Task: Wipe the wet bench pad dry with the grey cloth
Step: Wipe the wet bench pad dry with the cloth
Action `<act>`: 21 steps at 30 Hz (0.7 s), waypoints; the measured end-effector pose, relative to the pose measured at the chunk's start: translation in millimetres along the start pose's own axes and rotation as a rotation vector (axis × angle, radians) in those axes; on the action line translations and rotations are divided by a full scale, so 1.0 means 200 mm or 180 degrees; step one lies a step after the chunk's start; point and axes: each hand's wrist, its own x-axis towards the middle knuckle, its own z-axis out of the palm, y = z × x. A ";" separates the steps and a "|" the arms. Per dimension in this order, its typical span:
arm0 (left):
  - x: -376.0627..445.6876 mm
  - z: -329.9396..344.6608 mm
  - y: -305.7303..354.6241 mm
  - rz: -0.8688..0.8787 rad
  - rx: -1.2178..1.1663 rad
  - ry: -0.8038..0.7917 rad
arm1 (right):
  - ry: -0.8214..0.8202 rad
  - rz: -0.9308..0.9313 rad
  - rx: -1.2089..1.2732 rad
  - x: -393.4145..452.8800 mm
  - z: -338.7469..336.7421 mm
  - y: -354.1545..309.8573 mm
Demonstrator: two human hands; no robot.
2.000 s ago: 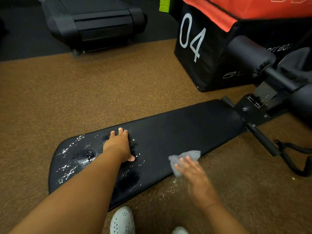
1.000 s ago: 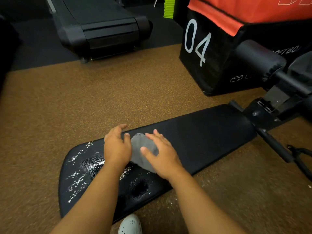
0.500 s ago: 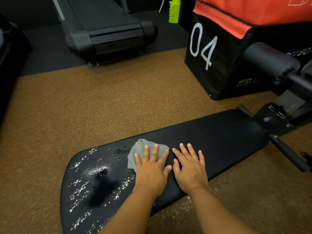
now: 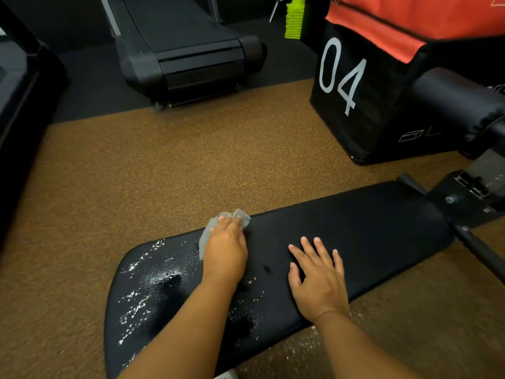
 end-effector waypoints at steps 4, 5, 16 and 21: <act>-0.04 0.04 0.04 0.0410 0.0794 -0.1108 | 0.0030 -0.0008 -0.0012 0.00 0.01 0.01; -0.06 0.07 0.04 0.0415 0.0975 -0.1221 | 0.0037 -0.0016 -0.0007 0.00 0.01 0.01; -0.03 0.08 -0.07 0.0016 0.0882 -0.0823 | -0.0042 0.0003 -0.0001 0.00 0.00 0.01; 0.00 0.18 0.08 0.0892 0.1012 -0.1154 | 0.0006 -0.0007 -0.0051 0.00 0.01 0.01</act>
